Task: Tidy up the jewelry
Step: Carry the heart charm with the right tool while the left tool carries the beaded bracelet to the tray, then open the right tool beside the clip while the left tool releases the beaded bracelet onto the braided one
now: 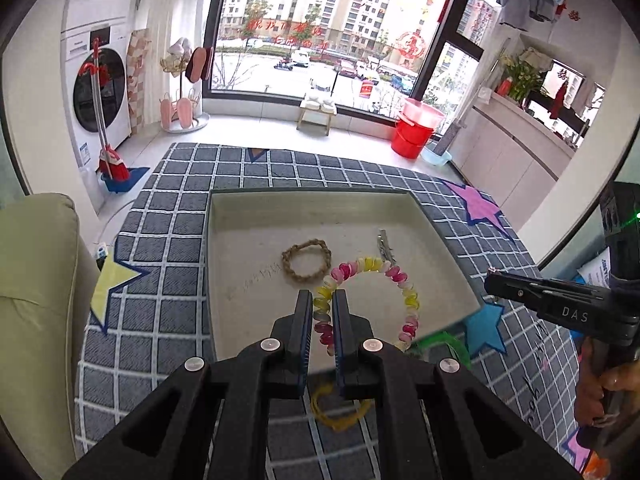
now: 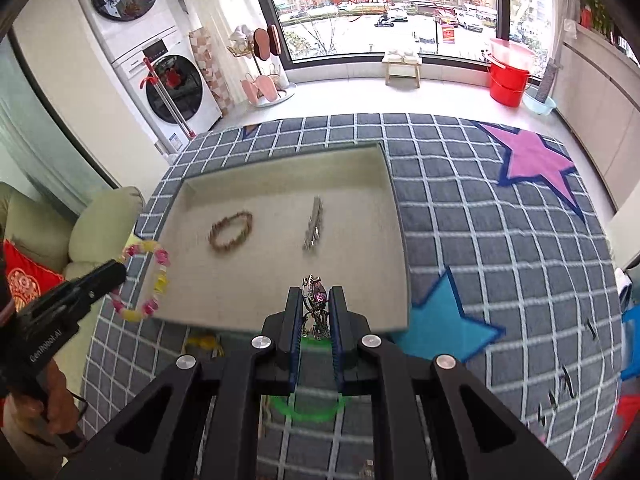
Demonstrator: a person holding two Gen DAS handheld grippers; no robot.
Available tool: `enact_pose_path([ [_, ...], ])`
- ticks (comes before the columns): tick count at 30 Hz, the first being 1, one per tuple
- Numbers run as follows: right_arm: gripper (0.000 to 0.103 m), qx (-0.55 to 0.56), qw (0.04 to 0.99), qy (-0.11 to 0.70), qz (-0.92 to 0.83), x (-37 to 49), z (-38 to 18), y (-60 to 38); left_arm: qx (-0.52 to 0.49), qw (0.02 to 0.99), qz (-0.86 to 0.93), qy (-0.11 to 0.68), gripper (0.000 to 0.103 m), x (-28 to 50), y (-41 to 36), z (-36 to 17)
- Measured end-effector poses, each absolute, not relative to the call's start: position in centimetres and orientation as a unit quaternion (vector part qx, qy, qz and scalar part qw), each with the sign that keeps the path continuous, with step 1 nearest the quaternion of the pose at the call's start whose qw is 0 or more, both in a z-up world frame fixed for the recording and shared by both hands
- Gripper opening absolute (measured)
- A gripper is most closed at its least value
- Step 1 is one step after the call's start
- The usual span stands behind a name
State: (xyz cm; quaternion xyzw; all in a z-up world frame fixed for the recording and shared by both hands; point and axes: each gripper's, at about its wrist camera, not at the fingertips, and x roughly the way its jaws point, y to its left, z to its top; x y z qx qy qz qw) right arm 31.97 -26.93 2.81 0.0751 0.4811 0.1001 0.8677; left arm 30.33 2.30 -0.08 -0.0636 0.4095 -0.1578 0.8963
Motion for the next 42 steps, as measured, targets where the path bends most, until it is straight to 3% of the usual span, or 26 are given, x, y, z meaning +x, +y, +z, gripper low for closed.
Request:
enact_pose_path([
  [16, 0.014, 0.092, 0.865, 0.487, 0.080, 39.6, -1.3, -26.5, -0.013, 0.881, -0.101, 0.461, 0.024, 37.2, 0.7, -5.5],
  [32, 0.015, 0.074, 0.856, 0.507, 0.065, 40.4, -5.3, -26.0, 0.073, 0.880, -0.065, 0.464, 0.024, 38.2, -1.3, -8.0],
  [33, 0.018, 0.073, 0.856, 0.508, 0.065, 40.4, -5.3, -26.0, 0.077, 0.881, -0.064, 0.462, 0.024, 38.1, -1.5, -8.0],
  [37, 0.046, 0.082, 0.855, 0.507, 0.071, 40.3, -4.7, -25.8, 0.074, 0.886, -0.070, 0.452, 0.024, 37.5, -1.8, -7.1],
  [42, 0.047, 0.095, 0.859, 0.496, 0.079, 39.6, -3.6, -25.9, 0.078, 0.896, -0.074, 0.431, 0.024, 36.7, -2.1, -5.9],
])
